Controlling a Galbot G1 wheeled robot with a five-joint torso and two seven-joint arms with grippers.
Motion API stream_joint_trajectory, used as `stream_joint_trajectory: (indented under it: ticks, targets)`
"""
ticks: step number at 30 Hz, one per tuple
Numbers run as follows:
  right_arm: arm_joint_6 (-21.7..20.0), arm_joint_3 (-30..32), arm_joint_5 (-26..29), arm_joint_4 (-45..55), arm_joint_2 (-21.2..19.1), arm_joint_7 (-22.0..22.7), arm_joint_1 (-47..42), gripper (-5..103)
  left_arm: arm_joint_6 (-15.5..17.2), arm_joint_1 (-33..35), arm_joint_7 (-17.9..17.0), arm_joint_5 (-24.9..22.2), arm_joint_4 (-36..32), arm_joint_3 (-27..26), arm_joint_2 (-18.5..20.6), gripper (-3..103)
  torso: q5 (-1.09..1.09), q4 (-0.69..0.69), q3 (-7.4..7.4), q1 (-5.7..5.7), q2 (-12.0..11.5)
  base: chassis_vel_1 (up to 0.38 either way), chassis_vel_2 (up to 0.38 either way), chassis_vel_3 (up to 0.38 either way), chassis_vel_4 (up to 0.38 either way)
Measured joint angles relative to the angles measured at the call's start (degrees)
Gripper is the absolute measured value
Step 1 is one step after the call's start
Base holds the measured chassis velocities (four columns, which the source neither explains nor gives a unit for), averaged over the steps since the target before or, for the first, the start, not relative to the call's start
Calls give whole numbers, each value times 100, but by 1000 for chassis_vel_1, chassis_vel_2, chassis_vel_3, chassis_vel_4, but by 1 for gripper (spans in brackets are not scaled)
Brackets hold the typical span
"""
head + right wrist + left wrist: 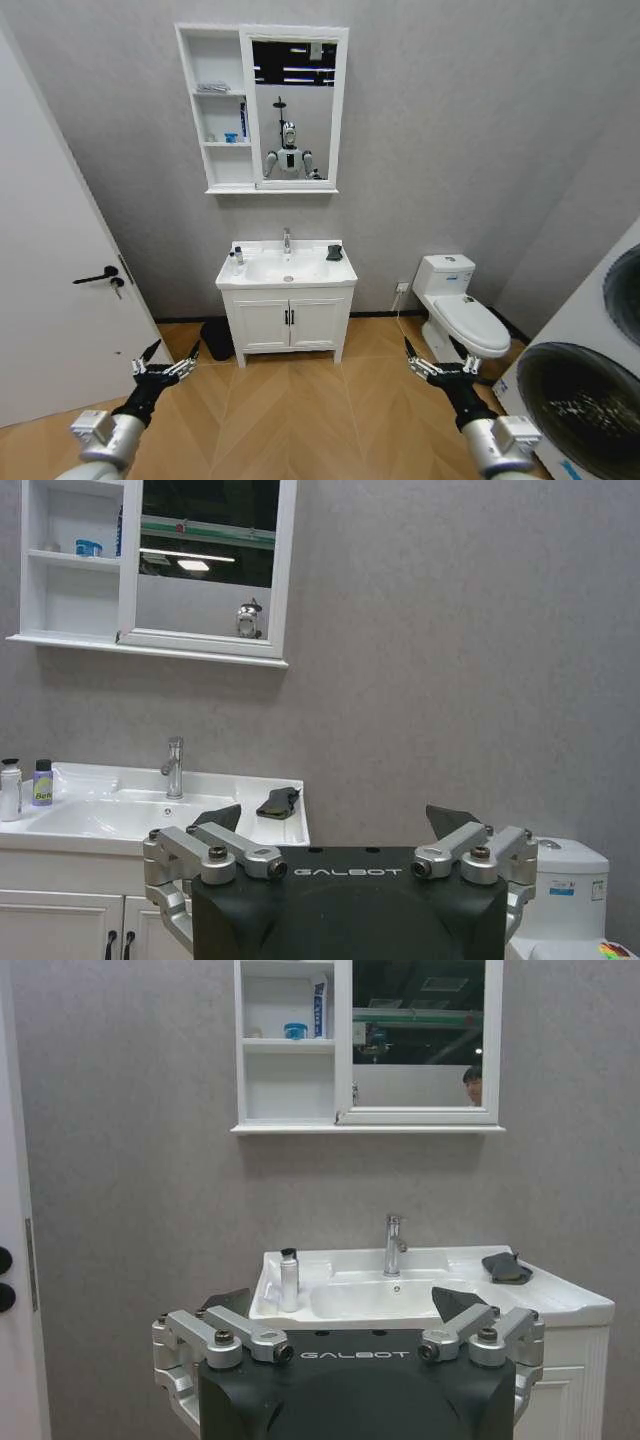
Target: Move facial cleanser and shampoo from washbasin to cabinet, then wipe washbasin with towel.
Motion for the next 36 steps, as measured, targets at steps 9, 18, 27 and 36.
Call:
stream_joint_trajectory:
  ticks: [9, 18, 27, 36]
  targets:
    - [-69, 7, -42, 70, 41, -156, -49, 100, -54, 44, -1, 25, 38, -121, -45, 100, 0, 0, 0, 0, 0, 0, 0, 0, 0]
    - [1, 39, -41, 54, 38, -245, -77, 100, -170, 48, 30, -46, 21, -128, -67, 100, 0, 0, -1, -2, 0, -3, 6, 3, -4]
    - [50, 51, -33, 41, 38, -245, -116, 100, -79, 37, 117, 197, 8, -121, -119, 100, 0, 0, 0, 1, 0, -91, 93, 84, -86]
    - [69, 41, -33, 43, 29, -248, -153, 100, -76, 40, 142, 240, 42, -110, -147, 100, 0, 1, 0, 1, 0, -85, 108, 108, -86]
